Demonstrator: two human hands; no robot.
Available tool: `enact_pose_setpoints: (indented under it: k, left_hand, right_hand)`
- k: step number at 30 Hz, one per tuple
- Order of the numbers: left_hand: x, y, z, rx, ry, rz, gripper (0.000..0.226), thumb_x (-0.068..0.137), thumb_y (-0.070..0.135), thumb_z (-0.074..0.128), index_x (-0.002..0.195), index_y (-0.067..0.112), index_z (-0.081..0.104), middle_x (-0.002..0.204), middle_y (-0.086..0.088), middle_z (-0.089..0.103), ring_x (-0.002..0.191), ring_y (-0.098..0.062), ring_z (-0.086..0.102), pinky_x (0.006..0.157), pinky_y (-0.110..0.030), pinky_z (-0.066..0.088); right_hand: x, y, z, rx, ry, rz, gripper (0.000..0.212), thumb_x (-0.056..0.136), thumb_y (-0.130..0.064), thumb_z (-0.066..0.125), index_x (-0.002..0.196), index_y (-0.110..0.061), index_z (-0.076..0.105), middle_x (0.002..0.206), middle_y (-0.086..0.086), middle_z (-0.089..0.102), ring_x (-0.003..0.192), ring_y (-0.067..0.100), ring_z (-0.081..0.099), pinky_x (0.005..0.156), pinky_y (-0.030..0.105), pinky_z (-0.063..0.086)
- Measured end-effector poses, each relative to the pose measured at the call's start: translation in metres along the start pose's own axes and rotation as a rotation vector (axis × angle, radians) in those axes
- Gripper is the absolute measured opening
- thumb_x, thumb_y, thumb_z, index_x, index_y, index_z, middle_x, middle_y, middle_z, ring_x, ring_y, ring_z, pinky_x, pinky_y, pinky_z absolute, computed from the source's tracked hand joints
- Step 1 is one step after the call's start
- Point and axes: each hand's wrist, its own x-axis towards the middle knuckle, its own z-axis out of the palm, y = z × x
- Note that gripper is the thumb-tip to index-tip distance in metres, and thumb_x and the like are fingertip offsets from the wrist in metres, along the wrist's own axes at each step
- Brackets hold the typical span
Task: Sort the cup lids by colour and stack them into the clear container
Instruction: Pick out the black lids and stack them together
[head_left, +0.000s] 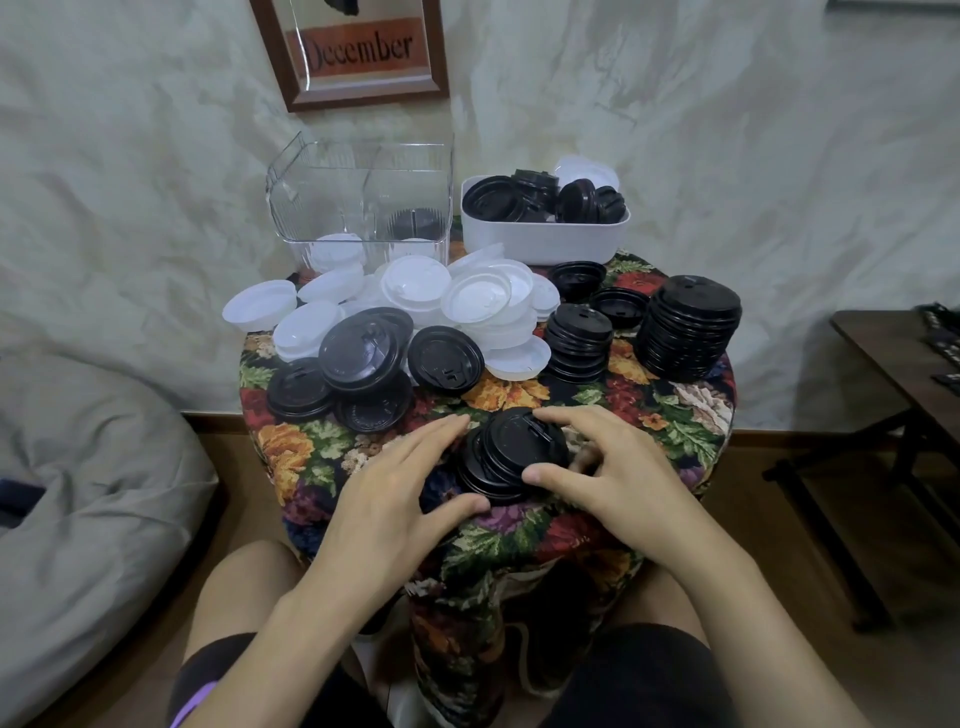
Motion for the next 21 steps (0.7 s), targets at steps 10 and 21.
enact_pose_setpoints:
  k: [10,21]
  left_hand:
    - [-0.0002,-0.0022,0.0,0.014,-0.064,-0.092,0.081,0.08,0.082,0.052,0.152,0.046,0.042,0.142,0.011,0.062,0.135,-0.009,0.053,0.107,-0.041,0.05]
    - [0.0047,0.0046,-0.0031,-0.023,-0.024,-0.116,0.068,0.085,0.074,0.052,0.14,0.035,0.061,0.129,0.037,0.045,0.13,0.014,0.035,0.103,-0.025,0.038]
  right_hand:
    - [0.0092,-0.0098,0.0084,-0.061,-0.14,-0.062,0.062,0.087,-0.055,0.073,0.144,-0.045,0.052,0.133,-0.032,0.049,0.087,-0.001,0.061,0.084,0.026,0.045]
    - [0.0107,-0.011,0.0106,-0.132,-0.151,-0.08,0.065,0.089,-0.055,0.071,0.149,-0.047,0.047,0.154,-0.031,0.04,0.133,-0.013,0.033,0.114,0.028,0.033]
